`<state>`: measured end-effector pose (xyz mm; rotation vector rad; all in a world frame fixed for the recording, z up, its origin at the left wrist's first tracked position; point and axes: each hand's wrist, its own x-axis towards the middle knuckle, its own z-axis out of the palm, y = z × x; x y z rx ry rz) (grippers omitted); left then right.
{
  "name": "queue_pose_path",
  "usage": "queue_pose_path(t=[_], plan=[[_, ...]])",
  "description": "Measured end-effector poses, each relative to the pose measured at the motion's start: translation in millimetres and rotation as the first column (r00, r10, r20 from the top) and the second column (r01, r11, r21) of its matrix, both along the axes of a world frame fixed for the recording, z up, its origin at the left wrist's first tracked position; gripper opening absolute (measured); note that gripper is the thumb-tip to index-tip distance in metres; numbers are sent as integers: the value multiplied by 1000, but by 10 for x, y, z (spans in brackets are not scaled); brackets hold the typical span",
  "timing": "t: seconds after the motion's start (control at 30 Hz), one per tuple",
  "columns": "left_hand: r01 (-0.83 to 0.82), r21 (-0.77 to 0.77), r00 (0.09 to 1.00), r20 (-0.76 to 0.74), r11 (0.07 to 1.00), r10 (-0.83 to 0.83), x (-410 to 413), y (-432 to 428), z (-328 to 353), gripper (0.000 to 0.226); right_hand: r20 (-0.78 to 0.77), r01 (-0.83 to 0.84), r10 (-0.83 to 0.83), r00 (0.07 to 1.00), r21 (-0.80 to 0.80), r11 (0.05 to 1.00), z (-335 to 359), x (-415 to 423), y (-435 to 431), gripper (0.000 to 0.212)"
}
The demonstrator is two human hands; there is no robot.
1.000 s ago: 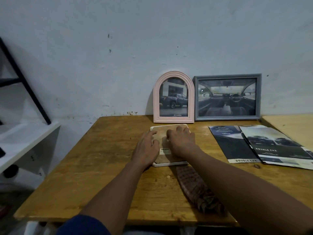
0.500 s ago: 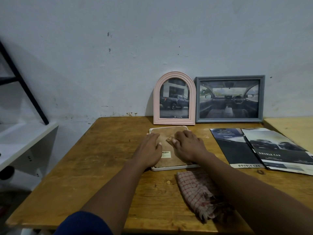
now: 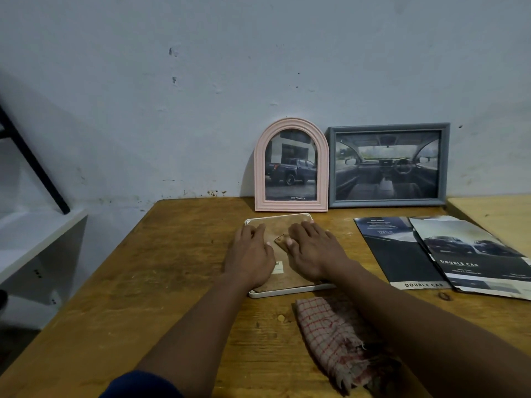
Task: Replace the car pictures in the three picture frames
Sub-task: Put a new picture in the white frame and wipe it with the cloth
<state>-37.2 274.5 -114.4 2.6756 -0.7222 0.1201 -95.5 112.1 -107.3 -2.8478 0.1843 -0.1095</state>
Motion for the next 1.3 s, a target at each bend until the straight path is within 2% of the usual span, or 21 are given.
queue_pose_path(t=[0.27,0.47,0.6,0.7,0.8,0.93,1.07,1.17,1.23,1.3], plan=[[53,129,999,0,990,-54,2,-14,-16,60,42,63,-64,997,30,998,-33,-17,19,60],[84,190,996,-30,978,-80,18,-14,34,62,65,53,-53,996,3,999,-70,11,16,60],[41,175,999,12,984,-44,-1,-28,50,62,62,64,-69,996,83,995,-101,31,-27,59],[21,176,996,77,984,-35,-6,-55,47,62,172,117,-121,978,35,993,-113,6,-13,56],[-12,210,991,135,978,-16,-27,-63,58,61,274,252,-233,933,-33,967,-98,-38,18,48],[-33,172,991,134,985,10,-86,-59,79,55,202,427,-446,872,131,895,-45,-54,-49,41],[-11,104,998,57,995,5,-69,-61,95,56,163,357,-438,884,370,858,-9,-1,-158,33],[-8,-28,999,-31,1000,7,-40,-91,111,56,75,347,-505,860,639,686,109,32,-202,28],[-24,-181,988,-156,983,-4,-49,-128,171,55,99,332,-568,817,725,603,195,10,-265,22],[-86,-330,938,-345,940,-36,-48,-189,279,55,167,273,-600,783,774,571,350,-54,-355,18]])
